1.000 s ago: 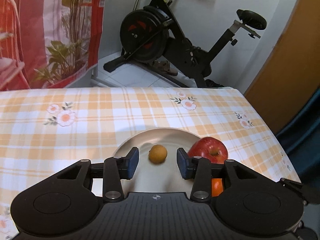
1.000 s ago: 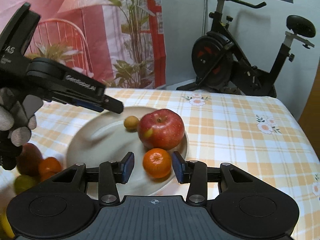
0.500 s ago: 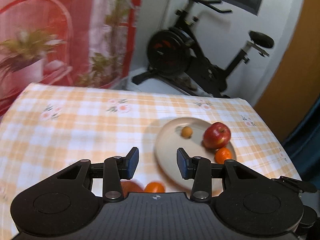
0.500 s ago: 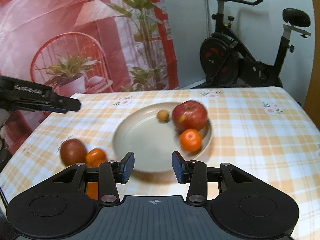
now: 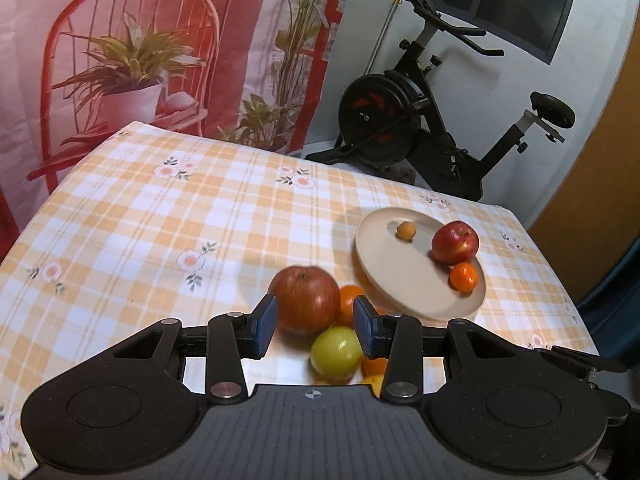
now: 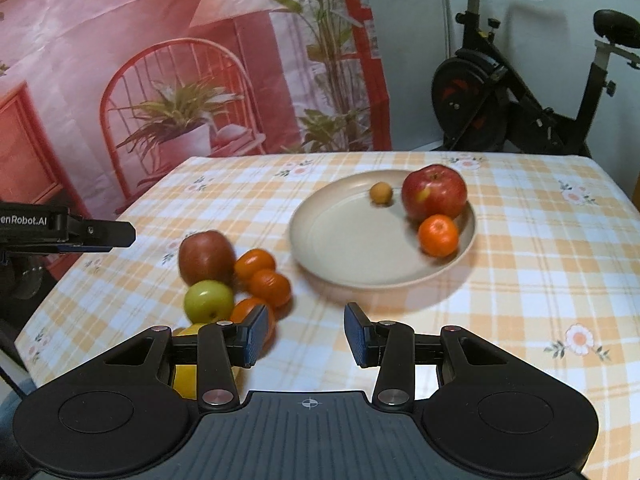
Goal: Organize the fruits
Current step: 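Move both tools back from the plate toward the row of fruits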
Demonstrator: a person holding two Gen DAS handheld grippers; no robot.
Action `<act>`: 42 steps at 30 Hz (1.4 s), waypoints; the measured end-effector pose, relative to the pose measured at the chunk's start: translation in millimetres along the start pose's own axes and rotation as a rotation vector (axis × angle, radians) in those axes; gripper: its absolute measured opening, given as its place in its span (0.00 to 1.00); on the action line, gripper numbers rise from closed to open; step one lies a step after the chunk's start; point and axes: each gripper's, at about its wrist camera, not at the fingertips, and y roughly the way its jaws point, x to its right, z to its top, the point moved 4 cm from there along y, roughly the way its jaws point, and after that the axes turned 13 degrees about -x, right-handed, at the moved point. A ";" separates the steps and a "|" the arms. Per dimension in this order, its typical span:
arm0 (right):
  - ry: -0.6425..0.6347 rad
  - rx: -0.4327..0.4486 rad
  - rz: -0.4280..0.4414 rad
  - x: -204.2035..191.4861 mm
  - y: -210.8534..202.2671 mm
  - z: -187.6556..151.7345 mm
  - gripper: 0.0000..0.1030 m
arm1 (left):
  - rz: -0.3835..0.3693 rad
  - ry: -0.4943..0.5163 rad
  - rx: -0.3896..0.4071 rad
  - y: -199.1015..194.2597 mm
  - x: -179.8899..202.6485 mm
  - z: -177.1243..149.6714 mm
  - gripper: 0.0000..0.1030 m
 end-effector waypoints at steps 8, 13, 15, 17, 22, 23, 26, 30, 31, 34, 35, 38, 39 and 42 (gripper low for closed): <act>-0.014 -0.006 0.007 -7.7 -8.5 -12.6 0.38 | -0.005 -0.017 -0.025 -4.2 0.7 -28.4 0.42; -0.028 -0.001 0.009 -13.4 -13.8 -21.8 0.38 | 0.006 -0.017 -0.025 -5.5 3.1 -42.2 0.42; -0.038 0.001 0.009 -16.7 -15.7 -27.1 0.38 | 0.008 -0.011 -0.021 -7.5 4.6 -48.5 0.42; -0.054 -0.002 0.011 -21.0 -17.5 -33.9 0.38 | 0.006 -0.010 -0.021 -8.4 5.0 -54.0 0.42; -0.096 -0.014 0.024 -31.8 -19.0 -47.2 0.38 | 0.004 -0.017 -0.045 -5.5 4.8 -67.2 0.42; -0.100 -0.018 0.029 -33.2 -19.0 -49.0 0.38 | 0.002 -0.017 -0.050 -4.8 4.7 -69.3 0.42; -0.109 -0.026 0.037 -35.6 -19.0 -52.8 0.38 | -0.010 -0.012 -0.056 -4.3 5.3 -72.9 0.42; -0.123 -0.040 0.038 -39.6 -17.8 -56.9 0.39 | -0.025 -0.011 -0.065 -2.8 5.6 -76.4 0.42; -0.127 -0.041 0.038 -40.8 -17.9 -57.4 0.40 | -0.029 -0.011 -0.067 -2.4 5.8 -77.1 0.42; -0.145 -0.035 0.033 -43.7 -19.2 -58.2 0.41 | -0.045 -0.008 -0.069 -1.5 7.0 -77.9 0.42; -0.153 -0.028 0.032 -45.3 -20.4 -58.0 0.41 | -0.051 -0.006 -0.068 -1.2 7.4 -78.3 0.42; -0.167 -0.017 0.036 -48.8 -22.5 -60.5 0.41 | -0.062 -0.006 -0.074 0.8 8.2 -81.9 0.42; -0.169 -0.020 0.039 -49.6 -22.5 -62.5 0.41 | -0.067 -0.005 -0.081 1.8 8.4 -83.7 0.42; -0.183 -0.027 0.045 -53.1 -23.7 -66.7 0.41 | -0.074 0.005 -0.091 1.7 10.2 -87.2 0.42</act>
